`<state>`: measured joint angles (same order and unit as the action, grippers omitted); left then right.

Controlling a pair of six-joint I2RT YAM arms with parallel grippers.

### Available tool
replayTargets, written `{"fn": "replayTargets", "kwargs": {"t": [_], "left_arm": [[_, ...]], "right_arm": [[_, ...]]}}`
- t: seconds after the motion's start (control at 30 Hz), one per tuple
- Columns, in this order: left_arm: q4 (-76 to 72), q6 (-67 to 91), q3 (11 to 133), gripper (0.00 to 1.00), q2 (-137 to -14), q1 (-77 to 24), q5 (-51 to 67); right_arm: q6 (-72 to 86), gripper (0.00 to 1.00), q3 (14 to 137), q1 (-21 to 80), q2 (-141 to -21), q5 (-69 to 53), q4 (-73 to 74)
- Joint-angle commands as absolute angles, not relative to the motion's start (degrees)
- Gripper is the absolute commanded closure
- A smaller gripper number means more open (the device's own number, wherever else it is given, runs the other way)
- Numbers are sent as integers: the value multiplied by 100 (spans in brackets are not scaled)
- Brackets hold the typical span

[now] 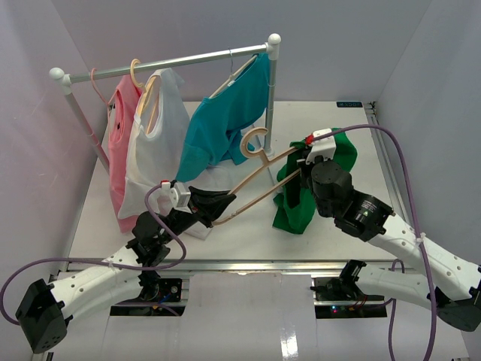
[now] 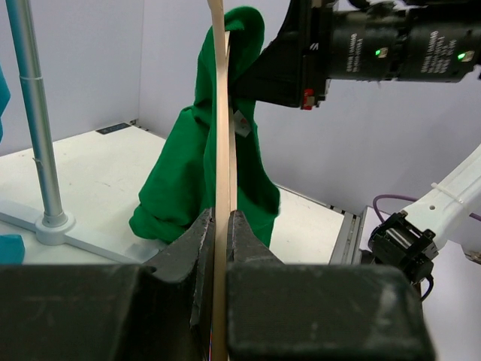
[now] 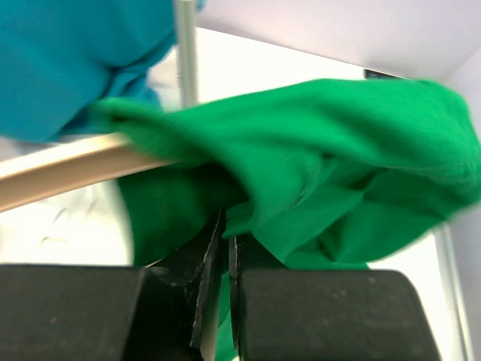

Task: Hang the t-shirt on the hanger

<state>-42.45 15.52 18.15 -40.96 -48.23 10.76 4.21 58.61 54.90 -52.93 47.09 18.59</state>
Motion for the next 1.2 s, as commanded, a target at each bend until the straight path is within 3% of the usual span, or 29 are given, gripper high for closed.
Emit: {"fn": "replayTargets", "kwargs": {"t": [0.0, 0.43, 0.67, 0.77, 0.93, 1.03, 1.07, 1.17], "left_arm": [[-5309, 1572, 2155, 100, -4200, -4860, 860], [-5378, 1540, 2183, 100, -4293, -4869, 926], [-5099, 1725, 1817, 100, -3819, -4869, 1393], [-4978, 1774, 1631, 100, -3593, -4869, 1322], [-4282, 1809, 1716, 100, -3352, -4869, 1369], [-3944, 1980, 1512, 100, -2924, -4869, 1216], [-3877, 2022, 1431, 100, -2796, -4869, 1204], [-3438, 2029, 1372, 100, -2535, -4868, 1145]], "right_arm": [[792, 92, 6400, 6069, -5360, 4160, 1978], [855, 92, 6537, 7449, -5776, 4081, 1655], [716, 92, 6513, 7554, -5688, 3898, 1649], [640, 82, 6385, 7612, -5572, 3685, 1610], [567, 47, 6661, 7620, -5348, 3666, 2167], [448, 17, 6794, 7626, -4934, 3357, 2417], [417, 12, 6829, 7624, -4863, 3255, 2499], [176, 14, 7242, 7629, -4801, 3107, 2801]]}}
